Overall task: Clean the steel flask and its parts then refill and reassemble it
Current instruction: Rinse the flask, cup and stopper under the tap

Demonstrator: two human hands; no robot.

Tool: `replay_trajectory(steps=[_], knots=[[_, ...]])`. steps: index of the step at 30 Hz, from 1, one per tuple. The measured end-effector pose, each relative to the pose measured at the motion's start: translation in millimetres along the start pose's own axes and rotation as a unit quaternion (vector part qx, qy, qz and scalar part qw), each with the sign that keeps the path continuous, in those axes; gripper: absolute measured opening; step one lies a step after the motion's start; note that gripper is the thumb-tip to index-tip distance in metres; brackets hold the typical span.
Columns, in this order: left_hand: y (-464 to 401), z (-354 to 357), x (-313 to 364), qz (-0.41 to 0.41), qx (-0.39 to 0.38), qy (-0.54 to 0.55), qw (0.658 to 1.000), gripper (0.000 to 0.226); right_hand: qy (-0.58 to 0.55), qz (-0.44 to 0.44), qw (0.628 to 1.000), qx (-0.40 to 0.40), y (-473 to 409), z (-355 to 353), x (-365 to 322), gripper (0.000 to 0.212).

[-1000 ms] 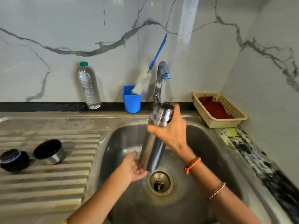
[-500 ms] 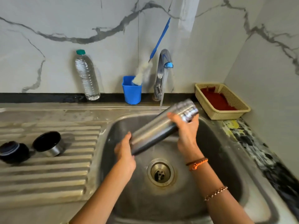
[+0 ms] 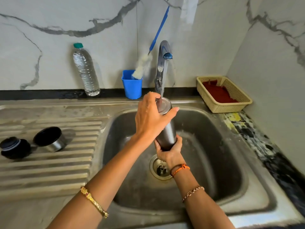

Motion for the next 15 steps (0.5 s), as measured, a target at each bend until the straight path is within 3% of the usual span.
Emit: replay_trajectory(steps=[5, 7, 9, 11, 12, 14, 15], knots=[[12.8, -9.6, -11.5, -0.021, 0.051, 0.034, 0.998, 0.058, 0.026, -0.003, 1.000, 0.004, 11.6, -2.6, -2.2, 0.045], [23.4, -22.2, -25.4, -0.052, 0.111, 0.080, 0.989, 0.054, 0.062, -0.010, 0.998, 0.002, 18.1, 3.1, -4.8, 0.042], [41.2, -35.0, -45.5, -0.098, 0.213, 0.155, 0.960, 0.045, 0.110, -0.030, 0.993, 0.010, 24.1, 15.6, -9.9, 0.042], [65.1, -37.4, -77.8, -0.194, 0.323, 0.223, 0.899, 0.032, 0.183, -0.096, 0.978, 0.018, 31.6, 37.7, -18.3, 0.053], [77.4, -31.1, -96.2, -0.280, 0.352, 0.260, 0.854, 0.029, 0.226, -0.149, 0.962, 0.027, 34.6, 50.0, -23.8, 0.061], [104.2, -1.1, -120.2, -0.489, 0.314, 0.374, 0.723, 0.033, 0.340, -0.267, 0.899, 0.066, 41.8, 72.8, -30.9, 0.073], [115.9, 15.1, -120.9, -0.555, 0.275, 0.436, 0.653, 0.036, 0.410, -0.320, 0.849, 0.087, 45.3, 82.1, -30.1, 0.074]])
Point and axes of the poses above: each hand's wrist, its own y-axis away from the middle knuckle, its own z-axis out of the palm, x = y × z, the point moved 5 cm from there along -y, towards the middle knuckle, and after that the axes turned 15 degrees about z, right-handed, at the moved point
